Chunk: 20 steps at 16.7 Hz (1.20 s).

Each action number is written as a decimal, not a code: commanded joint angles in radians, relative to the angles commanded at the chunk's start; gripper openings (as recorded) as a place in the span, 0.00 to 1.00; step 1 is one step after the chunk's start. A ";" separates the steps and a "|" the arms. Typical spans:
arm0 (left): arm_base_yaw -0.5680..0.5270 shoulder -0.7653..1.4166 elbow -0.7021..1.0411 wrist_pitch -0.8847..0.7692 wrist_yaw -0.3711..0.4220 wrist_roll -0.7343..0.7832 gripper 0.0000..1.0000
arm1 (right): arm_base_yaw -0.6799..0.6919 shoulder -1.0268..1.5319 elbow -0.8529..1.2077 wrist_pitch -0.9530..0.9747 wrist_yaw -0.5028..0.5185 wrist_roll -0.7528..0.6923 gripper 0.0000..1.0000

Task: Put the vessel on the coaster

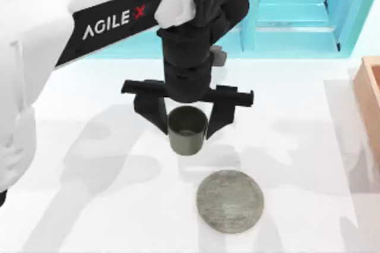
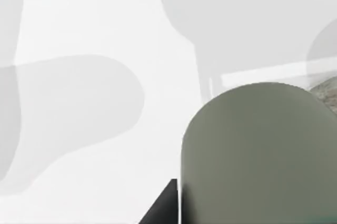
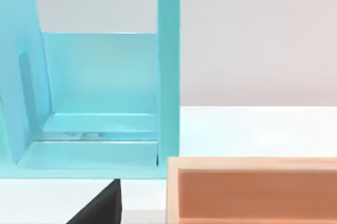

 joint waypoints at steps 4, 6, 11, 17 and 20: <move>-0.131 0.003 0.021 0.010 0.025 -0.250 0.00 | 0.000 0.000 0.000 0.000 0.000 0.000 1.00; -0.168 0.005 0.025 0.014 0.032 -0.319 0.00 | 0.000 0.000 0.000 0.000 0.000 0.000 1.00; -0.184 0.006 0.027 0.015 0.034 -0.349 0.00 | 0.000 0.000 0.000 0.000 0.000 0.000 1.00; -0.188 0.019 -0.039 0.083 0.028 -0.345 0.00 | 0.000 0.000 0.000 0.000 0.000 0.000 1.00; -0.189 0.035 -0.124 0.197 0.031 -0.356 0.00 | 0.000 0.000 0.000 0.000 0.000 0.000 1.00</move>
